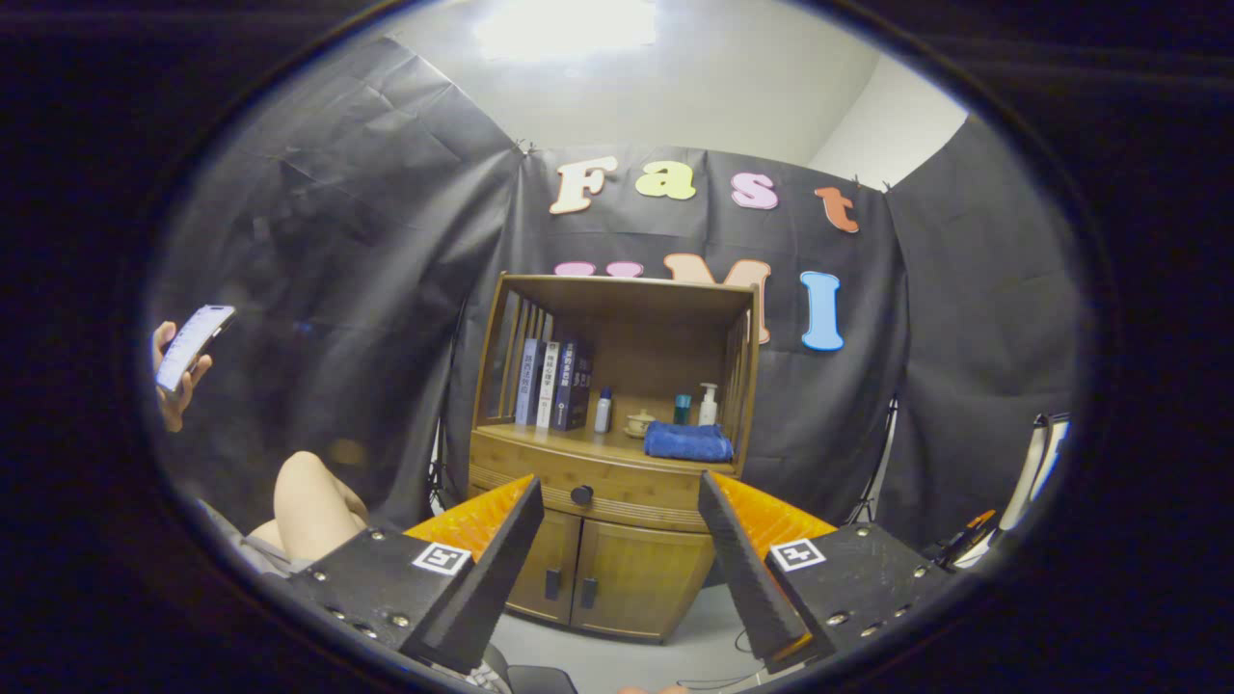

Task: Pull open the drawer, take out the items inside it, and place them on the countertop above the cabinet.

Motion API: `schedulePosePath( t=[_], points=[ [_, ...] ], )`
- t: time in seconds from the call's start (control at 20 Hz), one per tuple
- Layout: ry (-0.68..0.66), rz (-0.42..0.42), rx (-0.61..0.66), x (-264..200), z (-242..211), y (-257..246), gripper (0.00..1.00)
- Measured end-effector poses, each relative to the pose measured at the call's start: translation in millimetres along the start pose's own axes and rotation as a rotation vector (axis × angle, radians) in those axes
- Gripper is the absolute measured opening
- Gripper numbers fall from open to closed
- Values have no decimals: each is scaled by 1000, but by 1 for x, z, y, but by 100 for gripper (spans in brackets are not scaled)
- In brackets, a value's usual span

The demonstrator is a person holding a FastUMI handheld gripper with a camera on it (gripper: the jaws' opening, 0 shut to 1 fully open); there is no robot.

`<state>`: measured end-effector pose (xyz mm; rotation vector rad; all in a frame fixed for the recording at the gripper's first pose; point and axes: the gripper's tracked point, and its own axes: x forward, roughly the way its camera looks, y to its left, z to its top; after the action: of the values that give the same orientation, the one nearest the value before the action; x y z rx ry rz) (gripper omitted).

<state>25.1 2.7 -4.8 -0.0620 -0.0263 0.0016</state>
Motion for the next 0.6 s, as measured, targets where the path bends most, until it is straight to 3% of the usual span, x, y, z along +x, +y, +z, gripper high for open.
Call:
schedulePosePath(
  t=[0.4, 0.6],
  points=[
    [-95, 85, -125, 96, -7, 30, 97],
    [-121, 133, -179, 155, -31, 59, 97]
  ],
)
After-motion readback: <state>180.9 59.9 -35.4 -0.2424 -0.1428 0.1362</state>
